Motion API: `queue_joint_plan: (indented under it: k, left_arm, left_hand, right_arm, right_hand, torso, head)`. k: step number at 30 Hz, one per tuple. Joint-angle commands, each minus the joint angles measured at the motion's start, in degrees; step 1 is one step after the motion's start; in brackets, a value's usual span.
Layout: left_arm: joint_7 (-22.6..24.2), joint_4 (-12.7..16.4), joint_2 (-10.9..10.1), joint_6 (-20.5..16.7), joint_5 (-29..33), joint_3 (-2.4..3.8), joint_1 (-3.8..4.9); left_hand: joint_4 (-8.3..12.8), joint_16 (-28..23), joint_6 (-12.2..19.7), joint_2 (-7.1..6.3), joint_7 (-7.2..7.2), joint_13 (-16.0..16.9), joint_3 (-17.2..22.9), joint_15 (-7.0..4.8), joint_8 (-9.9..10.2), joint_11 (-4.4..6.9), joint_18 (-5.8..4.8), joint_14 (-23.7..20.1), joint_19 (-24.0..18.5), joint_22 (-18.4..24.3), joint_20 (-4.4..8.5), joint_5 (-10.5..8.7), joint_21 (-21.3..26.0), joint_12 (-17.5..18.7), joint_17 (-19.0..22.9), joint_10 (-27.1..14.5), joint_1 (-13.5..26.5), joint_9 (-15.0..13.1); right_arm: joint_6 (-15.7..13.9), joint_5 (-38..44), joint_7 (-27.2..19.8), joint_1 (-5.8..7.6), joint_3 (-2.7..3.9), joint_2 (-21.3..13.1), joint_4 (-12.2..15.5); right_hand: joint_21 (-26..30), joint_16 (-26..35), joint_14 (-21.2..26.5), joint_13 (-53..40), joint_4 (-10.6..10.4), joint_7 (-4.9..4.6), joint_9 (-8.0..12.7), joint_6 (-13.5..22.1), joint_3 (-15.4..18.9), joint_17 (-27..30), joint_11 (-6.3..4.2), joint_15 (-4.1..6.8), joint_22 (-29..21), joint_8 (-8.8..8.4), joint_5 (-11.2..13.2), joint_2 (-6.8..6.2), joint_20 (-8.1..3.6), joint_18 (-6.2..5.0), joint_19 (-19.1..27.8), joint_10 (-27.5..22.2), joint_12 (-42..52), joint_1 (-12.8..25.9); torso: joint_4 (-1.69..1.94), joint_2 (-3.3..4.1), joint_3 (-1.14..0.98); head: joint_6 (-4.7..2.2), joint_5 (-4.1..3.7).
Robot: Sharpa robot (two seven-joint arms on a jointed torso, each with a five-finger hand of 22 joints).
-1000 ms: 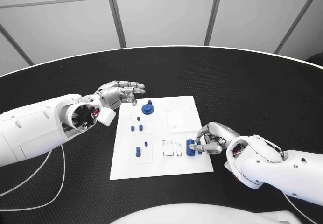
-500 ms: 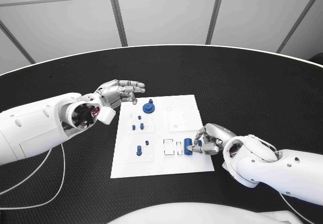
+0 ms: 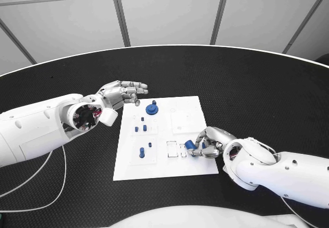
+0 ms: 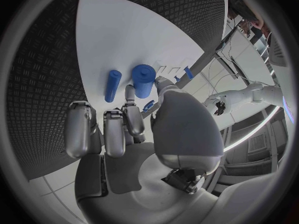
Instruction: Assemble the parts on the task board
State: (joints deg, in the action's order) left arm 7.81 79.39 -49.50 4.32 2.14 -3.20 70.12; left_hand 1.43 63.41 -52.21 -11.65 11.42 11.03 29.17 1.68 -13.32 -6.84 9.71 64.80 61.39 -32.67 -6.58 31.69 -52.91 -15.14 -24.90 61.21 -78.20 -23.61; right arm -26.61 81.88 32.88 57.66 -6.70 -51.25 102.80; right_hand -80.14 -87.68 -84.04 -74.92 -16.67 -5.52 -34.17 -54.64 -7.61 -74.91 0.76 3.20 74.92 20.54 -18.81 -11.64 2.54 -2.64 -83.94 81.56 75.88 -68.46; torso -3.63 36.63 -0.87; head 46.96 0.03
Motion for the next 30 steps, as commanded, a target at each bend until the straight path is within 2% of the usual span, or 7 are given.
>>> queue_joint_plan:
  k: [1, 15, 19, 23, 27, 30]
  left_arm:
    - [0.0, 0.0, 0.0, 0.0, 0.0, 0.0, 0.0]
    - [-0.2, 0.2, -0.1, 0.0, 0.0, 0.0, 0.01]
    - [-0.2, 0.2, -0.1, 0.0, 0.0, 0.0, 0.01]
    - [-0.3, 0.2, 0.0, 0.0, 0.0, 0.0, 0.01]
    - [-0.3, 0.3, 0.0, 0.0, 0.0, 0.0, 0.01]
    - [-0.3, 0.3, -0.1, 0.0, 0.0, 0.0, 0.01]
  left_hand:
    - [0.0, 0.2, 0.2, 0.6, -0.06, 0.1, -0.2, 0.16, -0.3, -0.13, 0.9, -0.4, -0.5, -0.1, 0.09, 0.15, -0.3, -0.2, 0.1, -0.4, 0.1, 0.0]
    - [0.0, 0.2, 0.2, 0.6, -0.06, 0.1, -0.2, 0.16, -0.3, -0.13, 0.9, -0.4, -0.5, -0.1, 0.09, 0.15, -0.3, -0.2, 0.1, -0.4, 0.1, 0.0]
    - [0.0, 0.2, 0.2, 0.6, -0.06, 0.1, -0.2, 0.16, -0.3, -0.13, 0.9, -0.4, -0.5, -0.1, 0.09, 0.15, -0.3, -0.2, 0.1, -0.4, 0.1, 0.0]
    - [0.0, 0.2, 0.2, 0.6, -0.06, 0.1, -0.2, 0.16, -0.3, -0.13, 0.9, -0.4, -0.5, -0.1, 0.09, 0.15, -0.3, -0.2, 0.1, -0.4, 0.1, 0.0]
    - [0.0, 0.2, 0.2, 0.6, -0.06, 0.1, -0.2, 0.16, -0.3, -0.13, 0.9, -0.4, -0.5, -0.1, 0.09, 0.15, -0.3, -0.2, 0.1, -0.4, 0.1, 0.0]
    - [-0.1, 0.2, 0.3, 0.61, -0.03, 0.1, -0.4, 0.19, -0.3, -0.15, 0.9, -0.4, -0.6, -0.1, 0.07, 0.17, -0.4, -0.3, 0.1, -0.5, 0.2, 0.1]
  right_arm:
    - [0.0, 0.0, 0.0, -0.03, 0.0, 0.3, -0.3]
    - [0.7, 0.0, 0.1, -0.07, 0.01, 1.2, -0.9]
    - [1.6, 0.5, 0.4, -0.07, 0.01, 1.4, -1.3]
    - [2.7, 1.6, 0.7, -0.07, 0.01, 1.7, -1.7]
    - [3.6, 1.9, 0.9, -0.07, 0.01, 2.0, -1.8]
    - [3.8, 2.0, 0.9, -0.07, 0.01, 2.1, -1.8]
  right_hand:
    - [-0.2, -0.2, -5.1, -3.1, 0.1, 0.31, -0.2, 0.3, 0.5, -10.6, -0.06, 0.12, 9.9, 0.28, -0.2, 0.72, -0.07, 0.53, -3.8, 0.2, 0.3, -0.4]
    - [-0.3, -0.3, -5.1, -3.3, 0.2, 0.22, -1.1, 0.9, 1.1, -10.8, -0.01, 0.09, 10.1, 0.4, -3.4, 1.17, -0.05, 0.55, -3.8, 0.0, 0.1, -2.6]
    - [-0.3, -0.3, -5.1, -3.2, 0.3, 0.18, -1.2, 1.0, 1.2, -10.9, 0.02, 0.07, 10.1, 0.35, -3.5, 1.05, -0.03, 0.56, -3.8, -0.1, -0.1, -3.0]
    - [-0.5, -0.4, -5.1, -3.2, 0.3, 0.12, -1.4, 1.1, 1.1, -11.0, 0.08, 0.02, 10.2, 0.3, -4.4, 0.92, 0.0, 0.6, -3.8, -0.2, -0.2, -3.8]
    - [-0.6, -0.4, -5.1, -3.3, 0.3, 0.11, -1.5, 1.1, 1.0, -11.0, 0.08, 0.0, 10.3, 0.31, -5.3, 0.99, 0.02, 0.61, -3.8, -0.3, -0.3, -4.4]
    - [-0.6, -0.4, -5.1, -3.3, 0.3, 0.11, -1.5, 1.1, 0.8, -11.1, 0.07, 0.01, 10.3, 0.28, -5.6, 1.0, 0.03, 0.61, -3.8, -0.3, -0.3, -4.7]
  torso:
    - [-0.03, -0.03, 0.03]
    - [-0.09, -0.03, -0.03]
    - [-0.16, -0.06, 0.0]
    - [-0.03, -0.03, 0.03]
    - [-0.13, -0.06, -0.02]
    - [-0.15, -0.08, 0.02]
  head:
    - [0.03, -0.09]
    - [0.01, -0.07]
    - [0.04, -0.08]
    - [0.12, -0.19]
    - [0.17, -0.07]
    - [0.19, -0.06]
